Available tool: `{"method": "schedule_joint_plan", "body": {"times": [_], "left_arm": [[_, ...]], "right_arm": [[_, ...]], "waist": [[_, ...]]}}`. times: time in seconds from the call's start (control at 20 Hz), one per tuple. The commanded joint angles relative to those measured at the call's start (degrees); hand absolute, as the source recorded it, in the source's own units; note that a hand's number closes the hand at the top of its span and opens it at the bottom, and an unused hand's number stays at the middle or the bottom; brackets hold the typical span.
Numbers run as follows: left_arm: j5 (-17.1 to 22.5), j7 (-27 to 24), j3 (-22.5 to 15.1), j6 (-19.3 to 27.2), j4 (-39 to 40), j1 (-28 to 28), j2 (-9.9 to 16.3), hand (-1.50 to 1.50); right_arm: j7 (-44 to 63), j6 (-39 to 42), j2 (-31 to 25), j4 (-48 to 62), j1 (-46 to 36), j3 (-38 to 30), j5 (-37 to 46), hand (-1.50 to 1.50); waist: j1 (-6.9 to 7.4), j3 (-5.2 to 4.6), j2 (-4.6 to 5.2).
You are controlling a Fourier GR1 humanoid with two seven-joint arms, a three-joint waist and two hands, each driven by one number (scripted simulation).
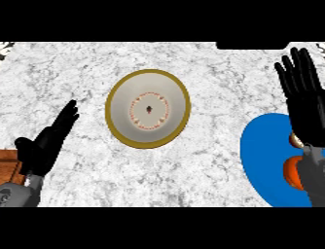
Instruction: Pick the squash from the plate and place it in the bowl
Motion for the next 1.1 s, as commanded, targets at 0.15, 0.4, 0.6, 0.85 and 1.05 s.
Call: {"method": "schedule_joint_plan", "body": {"times": [0.15, 0.4, 0.6, 0.85, 1.05], "left_arm": [[1.6, -1.8, 9.3, 4.5, -4.1, -3.3, 3.1, 0.0], [4.5, -3.7, 15.2, 5.8, -3.5, -3.9, 3.4, 0.0], [4.2, -2.5, 15.9, 6.5, -4.7, -3.9, 3.5, 0.0], [4.8, -1.7, 17.4, 4.7, -6.8, -2.7, 4.9, 0.0], [4.1, -0.8, 16.6, 6.3, -7.1, -4.2, 3.2, 0.0]], "right_arm": [[2.4, 17.4, 0.0, -9.1, 2.7, 13.0, -4.4, -1.5], [-6.7, 9.1, -8.5, -17.0, 11.5, 10.2, 15.1, -1.5], [-18.4, 10.5, -11.4, -27.4, 27.1, 12.3, 21.7, -1.5], [-22.6, 10.8, -19.5, -33.7, 37.0, 3.9, 27.2, -1.5], [-14.6, 12.1, -26.1, -40.5, 39.7, -7.2, 26.2, -1.5]], "waist": [[0.71, -0.27, -0.56], [-3.54, -0.33, -0.59], [-3.46, -0.25, -0.22], [-2.69, -0.3, -0.07], [-3.09, -0.4, 0.06]]}}
